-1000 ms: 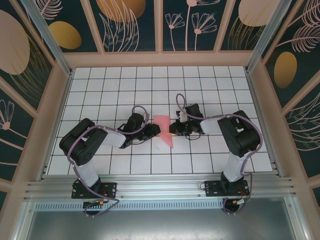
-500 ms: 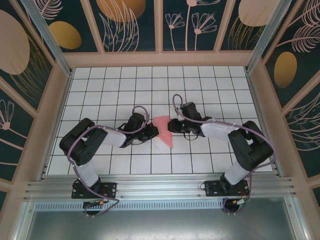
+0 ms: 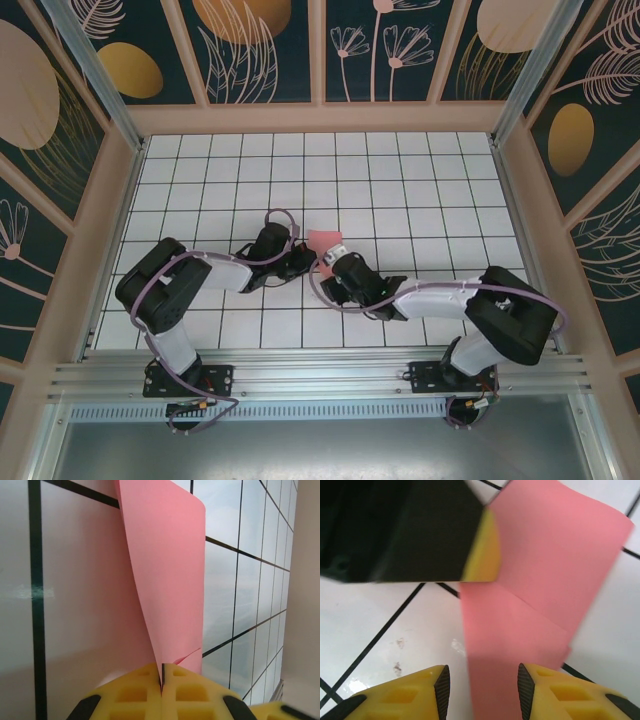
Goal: Fold a paper plane with a square sheet of paper (pick it up from the middle)
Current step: Fold the wing for the fifth time at the center of the table.
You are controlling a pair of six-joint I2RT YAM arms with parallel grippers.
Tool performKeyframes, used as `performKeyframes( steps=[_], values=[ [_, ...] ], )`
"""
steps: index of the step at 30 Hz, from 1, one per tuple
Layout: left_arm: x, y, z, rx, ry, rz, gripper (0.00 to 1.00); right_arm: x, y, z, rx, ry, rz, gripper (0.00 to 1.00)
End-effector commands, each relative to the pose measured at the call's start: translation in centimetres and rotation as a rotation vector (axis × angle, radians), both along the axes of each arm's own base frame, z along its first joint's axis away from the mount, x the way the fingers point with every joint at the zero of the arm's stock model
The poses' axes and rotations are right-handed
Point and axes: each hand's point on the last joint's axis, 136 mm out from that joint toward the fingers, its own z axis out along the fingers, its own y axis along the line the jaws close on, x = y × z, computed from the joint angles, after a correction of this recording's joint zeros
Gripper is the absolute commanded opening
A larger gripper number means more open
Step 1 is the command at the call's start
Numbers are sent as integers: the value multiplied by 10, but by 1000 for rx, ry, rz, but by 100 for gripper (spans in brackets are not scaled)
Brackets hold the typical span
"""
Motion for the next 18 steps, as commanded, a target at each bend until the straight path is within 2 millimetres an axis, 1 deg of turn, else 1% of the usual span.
performKeyframes(
  steps=[1, 5, 8, 12, 18],
  values=[
    [2, -4, 11, -12, -11, -5, 0, 9, 7, 2, -77, -153, 30, 44],
    [1, -3, 9, -8, -5, -7, 0, 13, 9, -7, -144, -190, 28, 44],
    [1, -4, 9, -9, -5, -10, 0, 15, 9, -14, -186, -216, 30, 42],
    [0, -4, 8, -8, -2, -13, 0, 17, 12, -20, -215, -235, 41, 36],
    [-1, -3, 6, 0, 4, -12, 0, 21, 8, -24, -257, -271, 26, 25]
  ],
)
